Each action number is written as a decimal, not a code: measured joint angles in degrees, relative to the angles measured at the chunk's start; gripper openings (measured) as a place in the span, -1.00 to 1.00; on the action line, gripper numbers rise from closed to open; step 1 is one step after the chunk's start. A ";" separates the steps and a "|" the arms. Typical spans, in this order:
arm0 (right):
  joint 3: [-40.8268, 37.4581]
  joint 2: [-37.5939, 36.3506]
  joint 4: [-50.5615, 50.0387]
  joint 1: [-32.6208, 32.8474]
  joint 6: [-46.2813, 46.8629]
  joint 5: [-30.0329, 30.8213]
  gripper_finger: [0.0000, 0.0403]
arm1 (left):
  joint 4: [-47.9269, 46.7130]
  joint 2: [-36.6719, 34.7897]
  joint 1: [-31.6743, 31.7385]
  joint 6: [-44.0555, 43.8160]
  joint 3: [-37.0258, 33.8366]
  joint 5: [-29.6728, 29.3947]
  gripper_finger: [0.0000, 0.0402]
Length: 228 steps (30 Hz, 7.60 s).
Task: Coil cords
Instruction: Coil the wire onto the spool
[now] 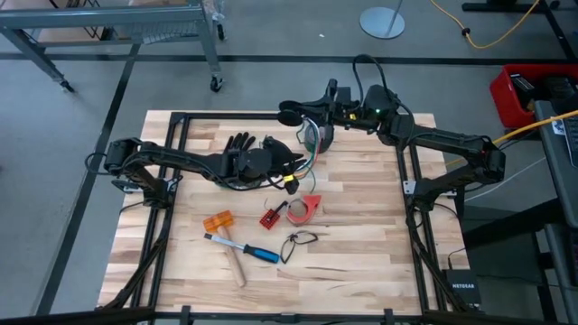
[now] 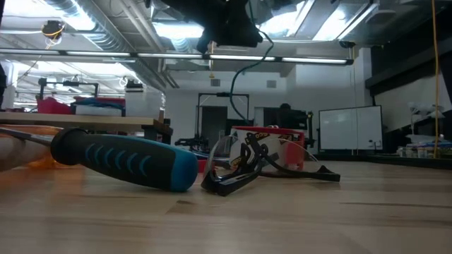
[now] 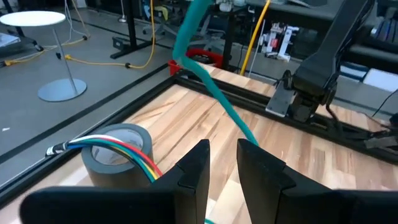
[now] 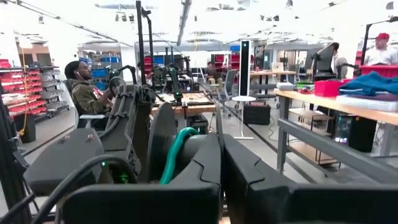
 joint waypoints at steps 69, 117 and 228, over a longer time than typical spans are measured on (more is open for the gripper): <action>-0.02 -0.06 3.34 -0.03 -0.79 -15.39 -0.99 | 20.22 7.10 -0.06 -0.80 0.00 -0.37 -0.96; -0.02 -4.85 -16.70 -5.57 -4.59 -16.46 -0.99 | -10.72 0.66 1.06 -12.58 0.04 -7.20 -1.00; -0.26 5.27 -46.77 -5.56 -10.81 4.27 -0.99 | -12.17 0.50 20.75 -18.95 0.07 27.62 -1.00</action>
